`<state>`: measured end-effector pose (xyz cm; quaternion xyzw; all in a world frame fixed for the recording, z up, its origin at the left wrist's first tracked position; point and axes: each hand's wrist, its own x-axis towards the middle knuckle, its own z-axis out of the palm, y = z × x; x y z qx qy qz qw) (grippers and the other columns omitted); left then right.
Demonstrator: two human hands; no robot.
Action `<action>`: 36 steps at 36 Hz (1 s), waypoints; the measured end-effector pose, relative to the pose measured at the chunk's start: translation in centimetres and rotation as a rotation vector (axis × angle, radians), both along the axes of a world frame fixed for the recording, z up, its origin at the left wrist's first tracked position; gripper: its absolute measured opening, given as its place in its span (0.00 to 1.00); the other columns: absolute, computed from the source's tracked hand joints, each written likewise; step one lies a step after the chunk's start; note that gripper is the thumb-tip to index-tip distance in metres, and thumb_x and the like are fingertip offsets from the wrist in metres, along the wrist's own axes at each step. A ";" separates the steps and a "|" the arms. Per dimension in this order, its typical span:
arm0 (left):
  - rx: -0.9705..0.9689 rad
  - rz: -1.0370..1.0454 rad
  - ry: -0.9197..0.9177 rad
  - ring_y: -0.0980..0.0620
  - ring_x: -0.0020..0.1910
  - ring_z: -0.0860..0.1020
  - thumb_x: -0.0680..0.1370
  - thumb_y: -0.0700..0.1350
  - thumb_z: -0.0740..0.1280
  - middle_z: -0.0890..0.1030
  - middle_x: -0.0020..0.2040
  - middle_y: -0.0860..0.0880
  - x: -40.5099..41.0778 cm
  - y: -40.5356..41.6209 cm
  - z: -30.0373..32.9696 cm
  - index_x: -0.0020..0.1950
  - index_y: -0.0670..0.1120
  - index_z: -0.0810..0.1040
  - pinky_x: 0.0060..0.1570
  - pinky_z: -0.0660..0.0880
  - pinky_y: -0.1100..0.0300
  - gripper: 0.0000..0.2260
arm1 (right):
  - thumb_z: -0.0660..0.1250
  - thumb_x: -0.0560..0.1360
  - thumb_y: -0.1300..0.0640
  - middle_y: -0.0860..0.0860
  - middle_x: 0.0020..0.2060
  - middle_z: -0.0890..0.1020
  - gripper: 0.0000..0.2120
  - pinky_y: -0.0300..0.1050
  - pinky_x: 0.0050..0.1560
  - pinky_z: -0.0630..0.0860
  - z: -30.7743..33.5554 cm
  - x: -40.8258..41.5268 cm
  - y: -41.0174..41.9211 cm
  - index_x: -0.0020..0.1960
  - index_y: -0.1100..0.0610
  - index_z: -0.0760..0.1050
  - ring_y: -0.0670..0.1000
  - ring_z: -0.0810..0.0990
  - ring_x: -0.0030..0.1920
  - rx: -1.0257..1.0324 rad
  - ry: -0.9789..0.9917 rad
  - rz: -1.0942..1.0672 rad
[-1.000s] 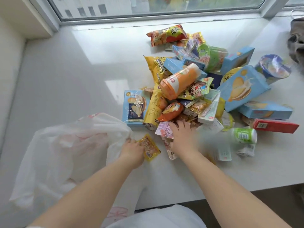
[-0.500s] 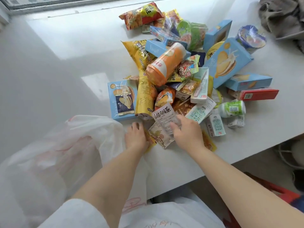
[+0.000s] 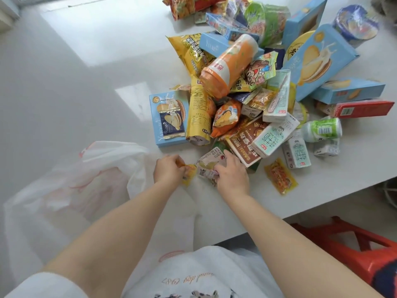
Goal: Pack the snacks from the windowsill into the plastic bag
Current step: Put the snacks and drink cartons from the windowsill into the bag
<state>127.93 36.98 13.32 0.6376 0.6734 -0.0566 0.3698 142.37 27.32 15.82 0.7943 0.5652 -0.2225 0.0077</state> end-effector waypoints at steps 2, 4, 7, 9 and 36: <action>0.018 0.056 -0.047 0.50 0.46 0.73 0.72 0.47 0.72 0.78 0.47 0.49 -0.4 0.2 0.5 0.39 0.51 0.75 0.42 0.68 0.60 0.06 | 0.63 0.77 0.57 0.56 0.73 0.59 0.13 0.49 0.67 0.59 -0.3 -0.3 0.8 0.61 0.55 0.75 0.58 0.58 0.71 -0.028 -0.029 0.004; 0.022 0.140 -0.117 0.49 0.44 0.76 0.72 0.47 0.73 0.78 0.44 0.50 -0.7 0.3 1.0 0.38 0.51 0.74 0.42 0.71 0.58 0.09 | 0.63 0.76 0.55 0.55 0.69 0.63 0.14 0.49 0.63 0.63 -0.4 -0.5 1.3 0.62 0.53 0.74 0.58 0.62 0.67 -0.020 -0.060 0.013; 0.010 0.273 -0.231 0.50 0.40 0.78 0.73 0.46 0.72 0.81 0.43 0.48 -1.1 0.1 1.7 0.36 0.50 0.72 0.43 0.75 0.56 0.10 | 0.62 0.77 0.55 0.55 0.61 0.70 0.14 0.48 0.58 0.65 -0.5 -0.5 1.7 0.61 0.53 0.73 0.57 0.67 0.61 -0.013 -0.106 0.061; 0.034 0.321 -0.273 0.51 0.40 0.78 0.74 0.45 0.72 0.81 0.43 0.48 -1.1 0.0 2.3 0.38 0.50 0.73 0.43 0.76 0.56 0.09 | 0.61 0.77 0.54 0.55 0.59 0.73 0.13 0.48 0.57 0.64 -0.4 -0.4 1.5 0.61 0.53 0.72 0.57 0.68 0.60 -0.050 -0.116 0.101; 0.035 -0.454 -0.200 0.42 0.71 0.62 0.74 0.48 0.70 0.62 0.75 0.43 13.9 -0.3 5.6 0.47 0.51 0.80 0.66 0.63 0.54 0.03 | 0.64 0.76 0.54 0.55 0.54 0.76 0.12 0.48 0.47 0.71 8.7 10.1 -1.5 0.55 0.60 0.72 0.58 0.75 0.53 0.271 0.056 -0.520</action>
